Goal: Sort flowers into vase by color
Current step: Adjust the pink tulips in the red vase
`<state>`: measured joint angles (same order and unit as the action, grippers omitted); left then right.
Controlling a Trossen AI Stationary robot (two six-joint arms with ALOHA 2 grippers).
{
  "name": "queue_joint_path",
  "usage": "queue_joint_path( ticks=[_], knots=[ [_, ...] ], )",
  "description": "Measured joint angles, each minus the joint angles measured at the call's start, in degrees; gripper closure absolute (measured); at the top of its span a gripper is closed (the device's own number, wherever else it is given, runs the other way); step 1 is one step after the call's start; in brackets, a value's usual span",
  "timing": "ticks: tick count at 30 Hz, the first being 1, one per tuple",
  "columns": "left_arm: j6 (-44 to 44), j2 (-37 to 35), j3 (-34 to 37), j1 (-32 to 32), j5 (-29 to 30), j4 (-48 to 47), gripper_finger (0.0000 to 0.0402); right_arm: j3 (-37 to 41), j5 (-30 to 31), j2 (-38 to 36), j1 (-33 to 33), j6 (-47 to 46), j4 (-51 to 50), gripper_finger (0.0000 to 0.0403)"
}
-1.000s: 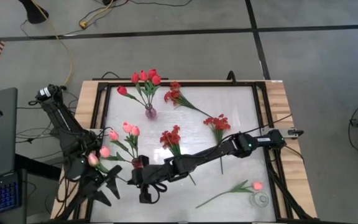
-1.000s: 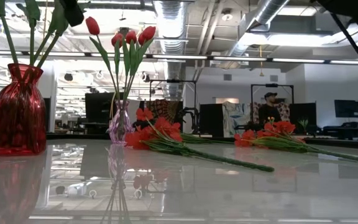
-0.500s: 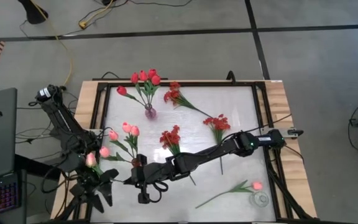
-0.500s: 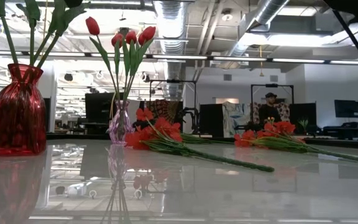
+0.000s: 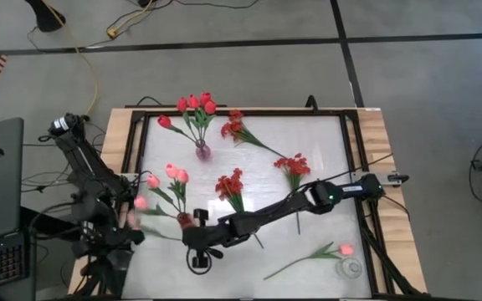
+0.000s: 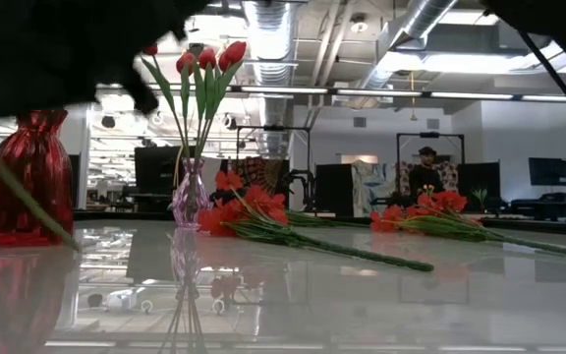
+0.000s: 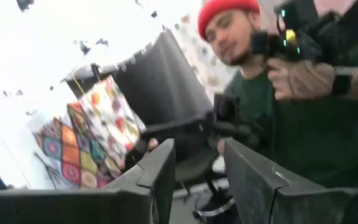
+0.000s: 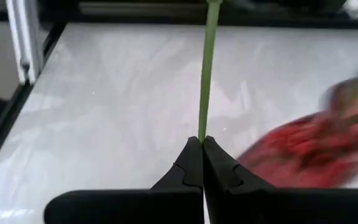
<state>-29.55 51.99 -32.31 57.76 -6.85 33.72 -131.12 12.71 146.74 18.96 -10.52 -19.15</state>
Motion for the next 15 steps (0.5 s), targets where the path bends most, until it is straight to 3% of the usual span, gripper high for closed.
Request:
queue_joint_path(
  ticks=[7,10,15],
  knots=[
    [3.9,-0.5,0.1,0.0,0.2,-1.2,0.0278,-0.8,1.0,-3.9,0.0,0.5,2.6,0.0384],
    [9.5,-2.8,0.0,0.0,0.5,-1.7,0.0278,-0.3,0.9,-2.9,0.2,0.5,0.7,0.0384],
    [23.0,-9.1,0.1,0.0,-0.4,-12.3,0.0278,-0.6,2.4,-4.7,0.8,0.0,-1.0,0.0384]
  ],
)
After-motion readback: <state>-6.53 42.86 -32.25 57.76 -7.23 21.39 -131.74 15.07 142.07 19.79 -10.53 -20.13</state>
